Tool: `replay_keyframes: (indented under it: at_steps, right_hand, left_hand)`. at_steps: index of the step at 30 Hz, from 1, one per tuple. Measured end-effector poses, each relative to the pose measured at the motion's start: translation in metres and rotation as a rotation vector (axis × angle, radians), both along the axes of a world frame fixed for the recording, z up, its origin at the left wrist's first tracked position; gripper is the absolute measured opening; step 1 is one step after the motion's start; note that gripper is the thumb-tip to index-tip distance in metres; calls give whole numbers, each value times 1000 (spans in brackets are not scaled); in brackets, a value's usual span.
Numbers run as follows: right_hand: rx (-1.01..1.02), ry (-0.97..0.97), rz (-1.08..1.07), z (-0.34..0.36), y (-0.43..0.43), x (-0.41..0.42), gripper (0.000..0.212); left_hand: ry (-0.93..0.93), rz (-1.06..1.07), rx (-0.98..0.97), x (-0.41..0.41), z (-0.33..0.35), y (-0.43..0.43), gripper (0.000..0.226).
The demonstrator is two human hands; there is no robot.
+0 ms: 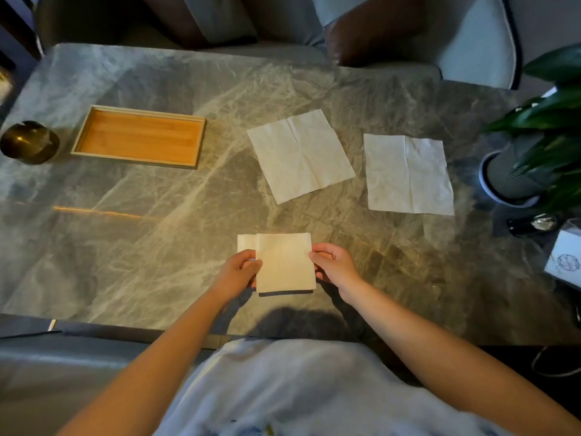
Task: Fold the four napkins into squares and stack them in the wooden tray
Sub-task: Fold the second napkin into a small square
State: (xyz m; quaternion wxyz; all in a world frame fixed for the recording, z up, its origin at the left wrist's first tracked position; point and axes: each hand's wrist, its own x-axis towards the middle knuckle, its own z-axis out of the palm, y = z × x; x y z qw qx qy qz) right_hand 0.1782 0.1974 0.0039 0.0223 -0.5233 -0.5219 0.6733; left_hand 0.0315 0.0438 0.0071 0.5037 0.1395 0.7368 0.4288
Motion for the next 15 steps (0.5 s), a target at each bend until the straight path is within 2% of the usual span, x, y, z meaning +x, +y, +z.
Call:
replay_keyframes:
  at_steps: [8, 15]
  right_hand:
    - [45, -77, 58, -3, -14, -38, 12]
    - [109, -126, 121, -9, -16, -53, 14]
  left_hand:
    - [145, 84, -56, -26, -7, -9, 22]
    - [372, -39, -118, -27, -10, -9, 31]
